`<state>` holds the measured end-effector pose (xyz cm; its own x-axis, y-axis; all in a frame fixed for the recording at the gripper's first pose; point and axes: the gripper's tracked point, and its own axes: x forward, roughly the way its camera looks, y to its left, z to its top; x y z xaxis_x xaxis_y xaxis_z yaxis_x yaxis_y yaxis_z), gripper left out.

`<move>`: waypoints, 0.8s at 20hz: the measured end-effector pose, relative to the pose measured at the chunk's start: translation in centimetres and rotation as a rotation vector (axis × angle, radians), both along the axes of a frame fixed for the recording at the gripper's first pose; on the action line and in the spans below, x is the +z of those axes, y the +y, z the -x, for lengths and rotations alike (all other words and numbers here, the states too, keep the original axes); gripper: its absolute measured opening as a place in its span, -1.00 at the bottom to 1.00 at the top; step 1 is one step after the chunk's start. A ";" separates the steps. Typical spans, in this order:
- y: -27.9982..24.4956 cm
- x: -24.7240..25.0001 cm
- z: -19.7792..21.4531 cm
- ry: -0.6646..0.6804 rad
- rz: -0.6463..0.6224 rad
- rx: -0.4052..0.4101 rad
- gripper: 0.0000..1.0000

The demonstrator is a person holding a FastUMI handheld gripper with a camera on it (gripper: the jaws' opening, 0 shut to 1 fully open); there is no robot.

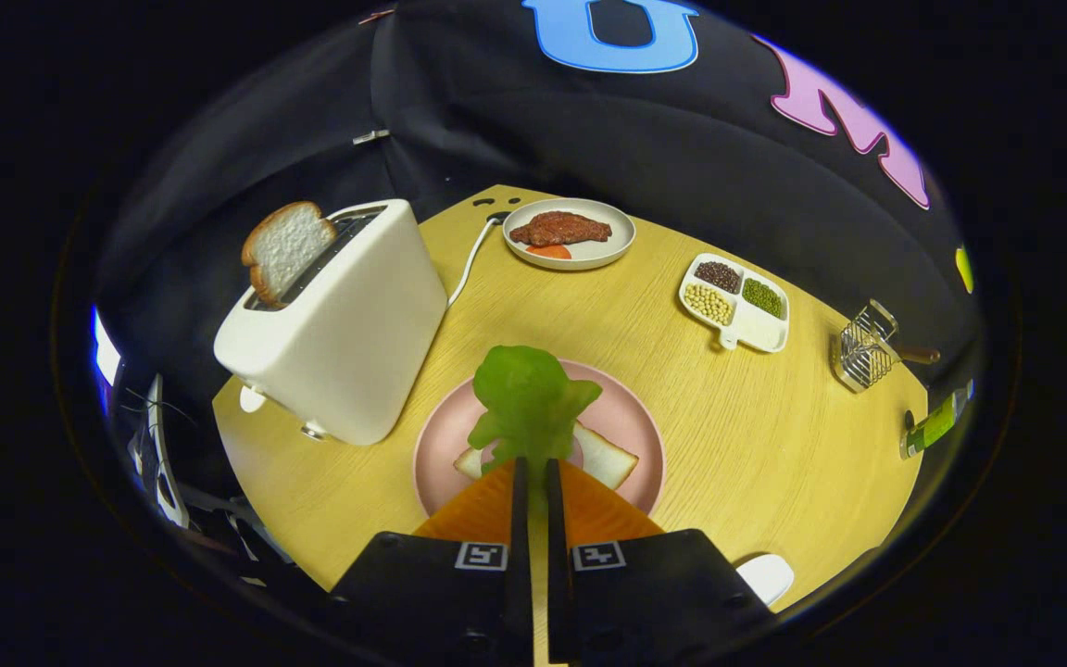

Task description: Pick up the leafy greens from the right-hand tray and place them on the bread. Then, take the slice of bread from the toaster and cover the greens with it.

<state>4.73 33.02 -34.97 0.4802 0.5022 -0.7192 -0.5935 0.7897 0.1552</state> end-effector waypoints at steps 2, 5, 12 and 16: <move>0.0 -0.8 -0.6 0.001 0.022 -0.011 -0.76; 0.1 -2.0 -1.0 0.012 0.046 -0.024 -0.49; -0.4 -0.6 -1.0 -0.047 0.042 -0.045 0.19; -0.9 2.8 -0.7 -0.123 0.008 -0.071 0.22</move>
